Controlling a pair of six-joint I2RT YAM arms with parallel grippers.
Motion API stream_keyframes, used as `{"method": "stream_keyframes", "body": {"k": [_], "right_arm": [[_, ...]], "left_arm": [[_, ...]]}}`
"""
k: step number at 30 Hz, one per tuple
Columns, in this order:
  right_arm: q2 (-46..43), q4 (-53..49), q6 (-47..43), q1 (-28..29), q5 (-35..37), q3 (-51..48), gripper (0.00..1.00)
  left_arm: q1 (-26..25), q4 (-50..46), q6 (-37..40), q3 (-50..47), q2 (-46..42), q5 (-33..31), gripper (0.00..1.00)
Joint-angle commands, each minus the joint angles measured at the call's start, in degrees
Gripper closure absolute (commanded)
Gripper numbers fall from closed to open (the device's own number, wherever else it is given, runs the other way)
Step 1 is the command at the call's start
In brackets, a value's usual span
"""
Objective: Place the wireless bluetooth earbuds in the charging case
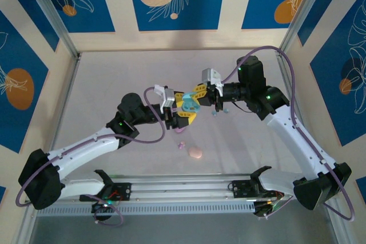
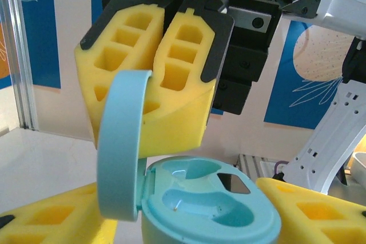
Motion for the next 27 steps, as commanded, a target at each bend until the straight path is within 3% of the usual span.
{"method": "stream_keyframes", "body": {"k": [1, 14, 22, 27], "right_arm": [[-0.47, -0.04, -0.62, 0.35, -0.07, -0.06, 1.0], [-0.29, -0.36, -0.51, 0.44, 0.18, 0.03, 1.0], [-0.47, -0.7, -0.33, 0.53, 0.54, 0.03, 0.9], [-0.64, -0.56, 1.04, 0.53, 1.46, 0.29, 0.75]], "left_arm": [[-0.72, -1.07, 1.55, 2.15, -0.03, 0.16, 0.38], [-0.95, -2.16, 2.56, 2.47, -0.23, 0.07, 0.63], [-1.11, -0.59, 2.09, 1.99, -0.29, -0.28, 0.71], [-1.17, 0.99, 1.6, 1.35, -0.46, -0.48, 0.73]]}}
